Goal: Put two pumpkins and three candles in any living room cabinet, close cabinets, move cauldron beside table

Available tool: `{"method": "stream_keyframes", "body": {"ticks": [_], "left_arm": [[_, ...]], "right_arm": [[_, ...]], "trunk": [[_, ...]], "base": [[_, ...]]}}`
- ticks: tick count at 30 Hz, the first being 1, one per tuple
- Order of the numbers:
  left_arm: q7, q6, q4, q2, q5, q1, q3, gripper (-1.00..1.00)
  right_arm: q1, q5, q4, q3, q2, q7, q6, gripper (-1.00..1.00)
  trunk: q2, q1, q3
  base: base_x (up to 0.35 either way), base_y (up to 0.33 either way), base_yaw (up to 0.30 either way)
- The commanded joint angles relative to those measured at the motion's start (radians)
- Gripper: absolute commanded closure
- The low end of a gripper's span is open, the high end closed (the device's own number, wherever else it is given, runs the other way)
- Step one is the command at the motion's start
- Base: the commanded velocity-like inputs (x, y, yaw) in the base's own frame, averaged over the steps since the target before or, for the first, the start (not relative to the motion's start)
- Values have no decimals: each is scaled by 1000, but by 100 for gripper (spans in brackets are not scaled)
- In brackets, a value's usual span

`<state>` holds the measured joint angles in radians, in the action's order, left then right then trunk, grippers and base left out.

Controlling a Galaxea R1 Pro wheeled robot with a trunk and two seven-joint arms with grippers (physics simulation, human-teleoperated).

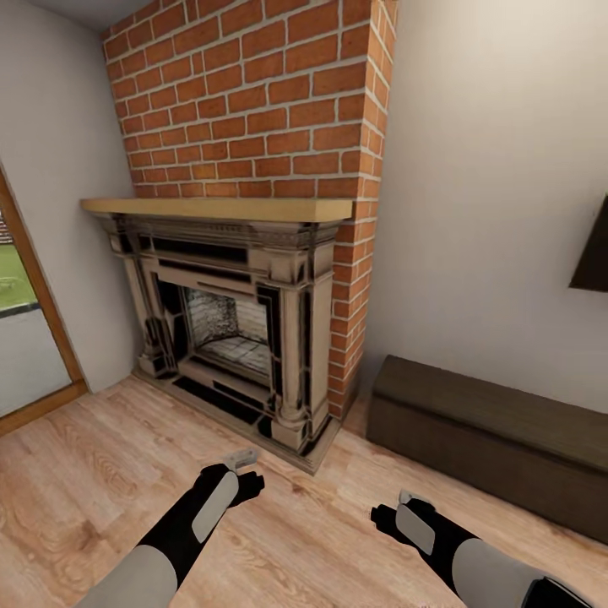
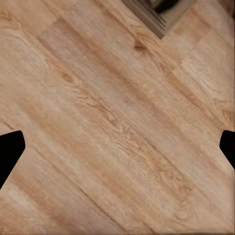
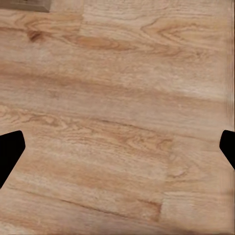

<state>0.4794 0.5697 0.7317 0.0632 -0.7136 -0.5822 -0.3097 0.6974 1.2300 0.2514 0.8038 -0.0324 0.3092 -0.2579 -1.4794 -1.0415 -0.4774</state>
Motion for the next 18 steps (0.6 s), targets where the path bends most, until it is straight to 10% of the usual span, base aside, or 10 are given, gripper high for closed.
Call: {"method": "stream_keyframes", "body": {"ticks": [1,18], "left_arm": [[10,1,2,-1,-11,-1,-3,-100],[10,1,5,-2,-10,-1,-3,-100]], "right_arm": [[1,5,3,6,-1,7,-4,-100],[1,6,3,6,-6,7,-4,-100]], "trunk": [[-1,0,-1],[-1,0,6]], "base": [[0,0,-292],[16,62,-292]]}}
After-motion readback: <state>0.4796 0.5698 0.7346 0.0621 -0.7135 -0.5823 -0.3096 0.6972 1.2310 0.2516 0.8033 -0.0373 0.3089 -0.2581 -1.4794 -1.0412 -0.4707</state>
